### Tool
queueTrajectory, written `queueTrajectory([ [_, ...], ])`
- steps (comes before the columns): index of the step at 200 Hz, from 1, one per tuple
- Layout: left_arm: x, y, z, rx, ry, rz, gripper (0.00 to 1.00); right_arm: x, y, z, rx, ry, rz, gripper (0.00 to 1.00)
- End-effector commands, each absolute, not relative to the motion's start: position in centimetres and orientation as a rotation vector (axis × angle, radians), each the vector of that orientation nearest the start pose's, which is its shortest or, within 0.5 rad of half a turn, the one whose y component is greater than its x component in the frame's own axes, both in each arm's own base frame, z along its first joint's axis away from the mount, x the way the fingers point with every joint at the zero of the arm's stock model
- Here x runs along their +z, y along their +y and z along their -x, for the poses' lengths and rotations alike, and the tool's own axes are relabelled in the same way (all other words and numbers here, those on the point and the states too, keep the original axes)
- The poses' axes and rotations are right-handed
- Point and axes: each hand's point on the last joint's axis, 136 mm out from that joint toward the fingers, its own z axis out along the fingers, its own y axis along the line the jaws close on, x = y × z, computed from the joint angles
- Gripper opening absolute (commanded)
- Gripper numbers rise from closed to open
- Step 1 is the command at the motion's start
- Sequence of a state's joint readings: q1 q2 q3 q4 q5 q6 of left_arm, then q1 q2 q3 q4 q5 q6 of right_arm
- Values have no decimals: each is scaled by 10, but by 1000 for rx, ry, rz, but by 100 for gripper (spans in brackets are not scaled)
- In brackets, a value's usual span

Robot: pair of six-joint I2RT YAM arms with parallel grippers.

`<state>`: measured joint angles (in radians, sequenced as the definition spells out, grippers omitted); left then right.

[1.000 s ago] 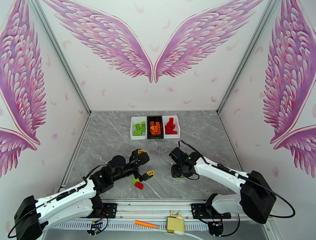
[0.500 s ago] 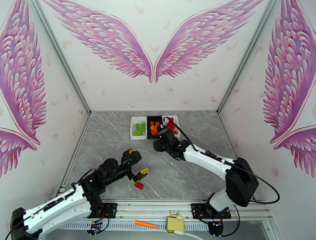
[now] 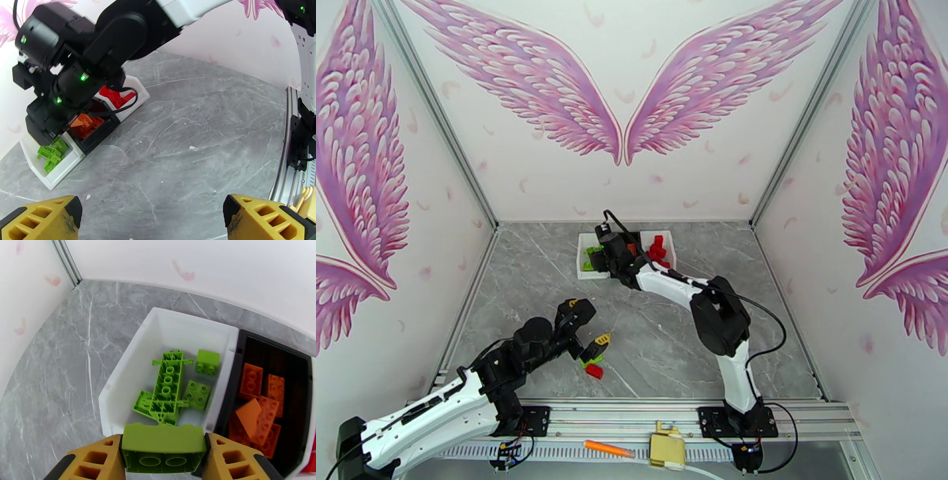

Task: Sort the legos into containers by color

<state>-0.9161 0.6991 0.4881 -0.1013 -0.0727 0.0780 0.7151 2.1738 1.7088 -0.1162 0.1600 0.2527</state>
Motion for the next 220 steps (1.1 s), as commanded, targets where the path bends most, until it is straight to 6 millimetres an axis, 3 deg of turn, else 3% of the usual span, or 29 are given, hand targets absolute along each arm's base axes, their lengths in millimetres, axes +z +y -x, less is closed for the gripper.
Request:
queueTrajectory([
  [1,206,-226,-196,-472,1741,-857,99,136,393,-506,400,2120,396,41],
  [40,206,-222,-200,-465,1770,-800,99,135,401,-525,397,2109,416,43],
  [79,206,-203,-214,-411,1860,-611,99,170,395,-519,420,2063,429,69],
  [120,198,-193,-217,-370,2011,-475,99,204,372,-496,458,2011,410,89],
  [156,175,-195,-205,-313,2186,-443,99,220,342,-467,471,1977,391,95],
  [220,128,-225,-152,-262,2511,-397,99,206,276,-413,384,2034,335,97],
])
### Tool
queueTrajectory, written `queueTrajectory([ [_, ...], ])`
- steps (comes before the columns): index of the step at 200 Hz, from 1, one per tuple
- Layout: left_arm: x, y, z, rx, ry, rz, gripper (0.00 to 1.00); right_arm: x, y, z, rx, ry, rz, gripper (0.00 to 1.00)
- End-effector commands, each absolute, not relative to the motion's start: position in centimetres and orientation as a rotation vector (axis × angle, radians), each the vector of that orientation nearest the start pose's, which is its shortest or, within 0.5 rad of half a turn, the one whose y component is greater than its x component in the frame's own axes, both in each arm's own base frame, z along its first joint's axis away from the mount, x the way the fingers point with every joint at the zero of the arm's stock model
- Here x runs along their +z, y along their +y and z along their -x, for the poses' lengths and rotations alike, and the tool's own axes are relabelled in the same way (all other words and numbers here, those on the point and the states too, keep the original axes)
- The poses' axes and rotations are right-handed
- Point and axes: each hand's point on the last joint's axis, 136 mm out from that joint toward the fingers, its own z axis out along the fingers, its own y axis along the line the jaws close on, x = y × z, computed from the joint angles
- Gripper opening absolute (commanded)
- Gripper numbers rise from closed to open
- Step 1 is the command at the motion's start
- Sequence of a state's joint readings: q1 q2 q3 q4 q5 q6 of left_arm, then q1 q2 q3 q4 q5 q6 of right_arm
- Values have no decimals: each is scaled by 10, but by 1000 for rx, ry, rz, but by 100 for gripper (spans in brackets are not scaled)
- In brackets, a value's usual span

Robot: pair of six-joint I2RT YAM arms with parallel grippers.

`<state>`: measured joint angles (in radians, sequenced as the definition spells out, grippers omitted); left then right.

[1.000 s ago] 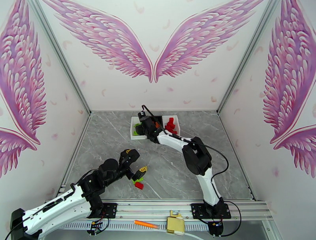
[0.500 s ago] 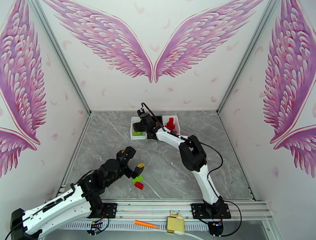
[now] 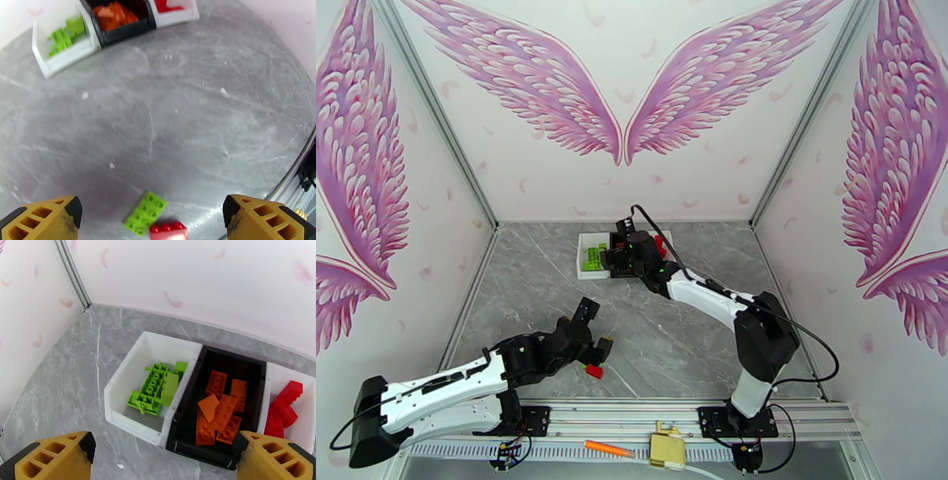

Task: Sort the legos into containers by color

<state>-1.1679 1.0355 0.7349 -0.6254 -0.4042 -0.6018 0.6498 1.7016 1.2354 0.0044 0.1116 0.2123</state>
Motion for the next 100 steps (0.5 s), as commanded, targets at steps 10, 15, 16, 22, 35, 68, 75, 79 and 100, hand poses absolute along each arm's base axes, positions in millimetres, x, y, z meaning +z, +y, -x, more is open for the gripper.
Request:
queueTrajectory([
  [10,123,-228,-145,-223,2536,-401,99,203,269,-407,369,2045,332,97],
  [15,119,-229,-141,-201,2550,-410,99,202,266,-404,364,2048,332,97],
  [16,118,-229,-140,-197,2553,-409,99,201,265,-403,364,2050,332,97],
  [22,114,-231,-136,-184,2571,-408,99,200,262,-401,356,2056,331,97],
  [35,105,-234,-128,-172,2608,-404,99,196,256,-396,338,2070,327,97],
  [68,86,-231,-120,-127,2678,-375,93,193,249,-390,324,2088,314,97],
  [75,83,-230,-120,-125,2689,-365,91,193,249,-390,327,2088,309,97],
  [79,82,-229,-120,-123,2694,-359,90,193,249,-390,329,2088,307,97],
  [100,71,-229,-120,-160,2734,-322,83,194,250,-391,340,2084,299,97],
])
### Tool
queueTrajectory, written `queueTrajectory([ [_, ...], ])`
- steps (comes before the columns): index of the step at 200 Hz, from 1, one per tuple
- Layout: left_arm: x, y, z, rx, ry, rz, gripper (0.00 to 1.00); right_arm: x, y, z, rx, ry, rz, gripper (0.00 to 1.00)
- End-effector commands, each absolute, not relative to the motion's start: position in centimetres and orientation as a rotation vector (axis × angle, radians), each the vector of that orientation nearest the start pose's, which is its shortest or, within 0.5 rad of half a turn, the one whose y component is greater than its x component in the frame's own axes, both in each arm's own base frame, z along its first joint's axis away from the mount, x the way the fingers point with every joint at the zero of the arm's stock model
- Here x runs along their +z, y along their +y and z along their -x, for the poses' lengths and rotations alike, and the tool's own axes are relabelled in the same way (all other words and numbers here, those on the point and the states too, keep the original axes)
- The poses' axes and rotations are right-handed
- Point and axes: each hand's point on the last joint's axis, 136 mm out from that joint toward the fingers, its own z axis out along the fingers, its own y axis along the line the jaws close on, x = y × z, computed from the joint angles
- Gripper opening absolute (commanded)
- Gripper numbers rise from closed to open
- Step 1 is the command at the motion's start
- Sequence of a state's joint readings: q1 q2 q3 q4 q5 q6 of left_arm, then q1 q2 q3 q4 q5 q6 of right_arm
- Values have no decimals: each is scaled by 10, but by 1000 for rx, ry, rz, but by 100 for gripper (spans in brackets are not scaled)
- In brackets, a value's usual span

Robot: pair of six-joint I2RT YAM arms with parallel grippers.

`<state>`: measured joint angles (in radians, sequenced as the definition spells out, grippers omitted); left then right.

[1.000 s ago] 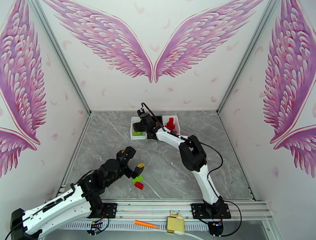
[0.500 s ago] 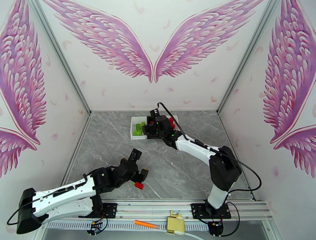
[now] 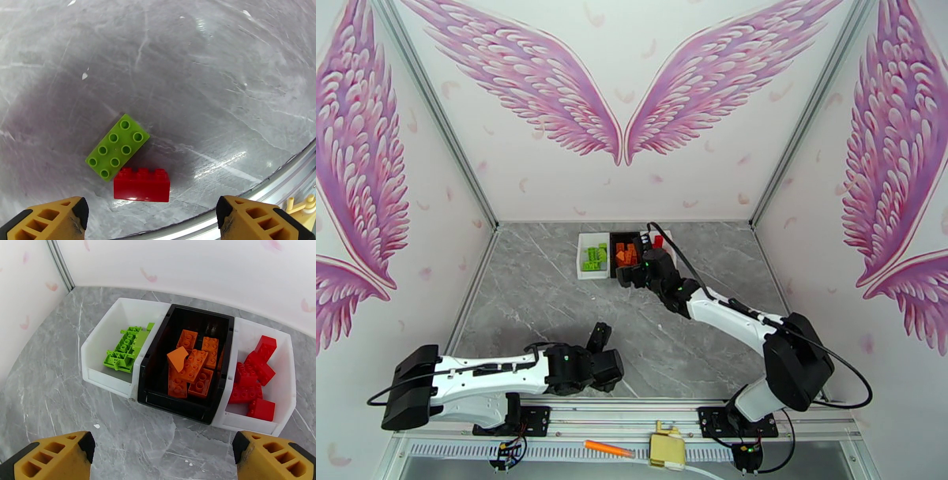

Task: Sort the legos into containers by color

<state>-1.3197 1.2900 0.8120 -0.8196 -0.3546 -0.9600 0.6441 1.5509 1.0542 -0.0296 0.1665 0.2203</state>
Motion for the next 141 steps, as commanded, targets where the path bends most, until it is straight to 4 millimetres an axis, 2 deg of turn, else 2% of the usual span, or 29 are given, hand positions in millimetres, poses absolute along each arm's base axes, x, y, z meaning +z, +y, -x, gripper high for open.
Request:
queueTrajectory([
  [1,71,-229,-120,-162,2737,-321,83,193,250,-391,339,2086,299,97],
  [23,65,-230,-118,-171,2756,-329,79,192,251,-389,348,2092,303,97],
  [55,49,-220,-114,-75,2797,-364,79,191,250,-388,347,2098,304,97],
  [96,38,-227,-114,-56,2823,-407,75,189,249,-388,345,2105,296,97],
  [141,26,-223,-117,3,2841,-400,70,183,249,-384,358,2121,292,97],
])
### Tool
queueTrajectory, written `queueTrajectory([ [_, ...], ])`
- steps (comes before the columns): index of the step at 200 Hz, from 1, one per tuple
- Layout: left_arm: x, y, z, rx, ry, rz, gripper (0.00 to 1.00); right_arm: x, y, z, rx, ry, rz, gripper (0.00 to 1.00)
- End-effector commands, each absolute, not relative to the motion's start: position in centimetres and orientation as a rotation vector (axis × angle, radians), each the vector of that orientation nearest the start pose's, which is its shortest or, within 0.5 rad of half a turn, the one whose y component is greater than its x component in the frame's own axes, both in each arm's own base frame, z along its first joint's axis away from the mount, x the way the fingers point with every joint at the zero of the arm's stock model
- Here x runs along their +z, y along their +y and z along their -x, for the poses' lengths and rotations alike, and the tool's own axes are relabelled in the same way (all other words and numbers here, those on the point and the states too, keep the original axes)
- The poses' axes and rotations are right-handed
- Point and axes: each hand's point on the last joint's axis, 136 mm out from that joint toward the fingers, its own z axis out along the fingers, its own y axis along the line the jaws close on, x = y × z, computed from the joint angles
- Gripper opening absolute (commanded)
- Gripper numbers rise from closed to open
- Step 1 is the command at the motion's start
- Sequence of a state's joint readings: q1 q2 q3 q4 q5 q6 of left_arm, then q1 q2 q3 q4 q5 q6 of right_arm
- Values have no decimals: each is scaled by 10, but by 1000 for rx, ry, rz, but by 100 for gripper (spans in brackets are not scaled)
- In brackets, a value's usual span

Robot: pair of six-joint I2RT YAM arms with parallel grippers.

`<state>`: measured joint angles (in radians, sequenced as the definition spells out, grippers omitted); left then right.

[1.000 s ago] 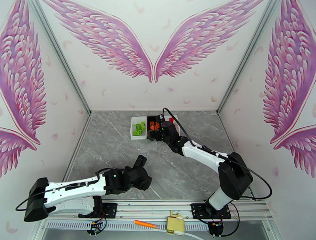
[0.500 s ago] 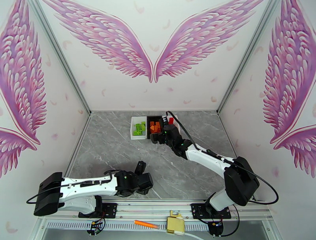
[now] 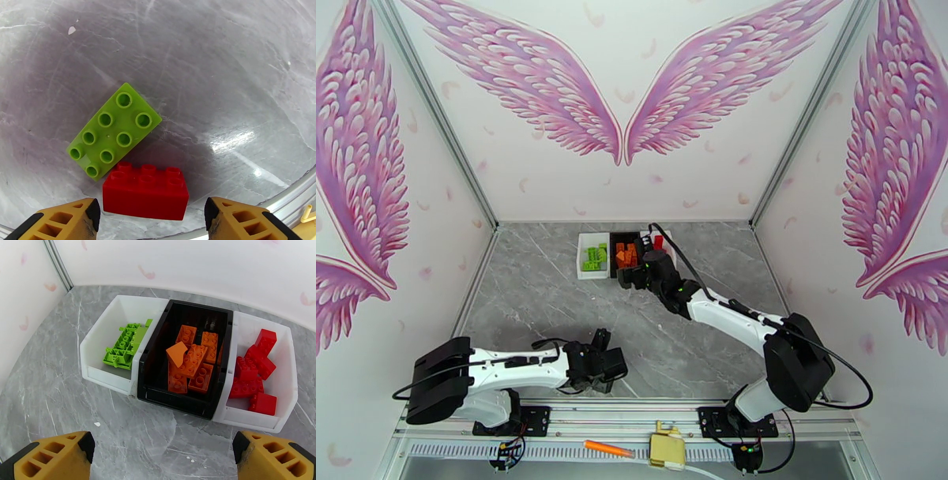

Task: Sort the legos into containers by color

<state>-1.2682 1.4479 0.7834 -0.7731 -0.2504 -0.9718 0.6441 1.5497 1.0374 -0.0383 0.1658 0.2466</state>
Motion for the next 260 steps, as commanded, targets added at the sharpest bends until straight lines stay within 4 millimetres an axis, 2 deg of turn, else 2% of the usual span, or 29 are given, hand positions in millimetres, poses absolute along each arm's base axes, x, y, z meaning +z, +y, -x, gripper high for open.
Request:
queueTrajectory([
  [1,26,-223,-117,4,2841,-400,70,183,249,-384,358,2121,293,97],
  [35,23,-224,-123,15,2840,-392,62,181,248,-383,360,2124,288,98],
  [73,18,-217,-128,56,2848,-374,57,179,247,-382,356,2130,288,98],
  [91,21,-215,-130,60,2837,-373,51,179,246,-380,360,2132,281,98],
  [112,30,-217,-135,40,2803,-377,48,181,243,-377,360,2132,280,98],
  [146,63,-222,-157,-26,2648,-345,46,186,236,-370,348,2128,278,98],
  [188,113,-243,-196,-247,2482,-270,43,194,218,-361,303,2112,239,98],
  [216,148,-252,-236,-371,2377,-213,43,204,202,-353,294,2085,188,97],
  [260,194,-261,-302,-443,2226,-186,42,210,176,-335,263,2067,143,97],
])
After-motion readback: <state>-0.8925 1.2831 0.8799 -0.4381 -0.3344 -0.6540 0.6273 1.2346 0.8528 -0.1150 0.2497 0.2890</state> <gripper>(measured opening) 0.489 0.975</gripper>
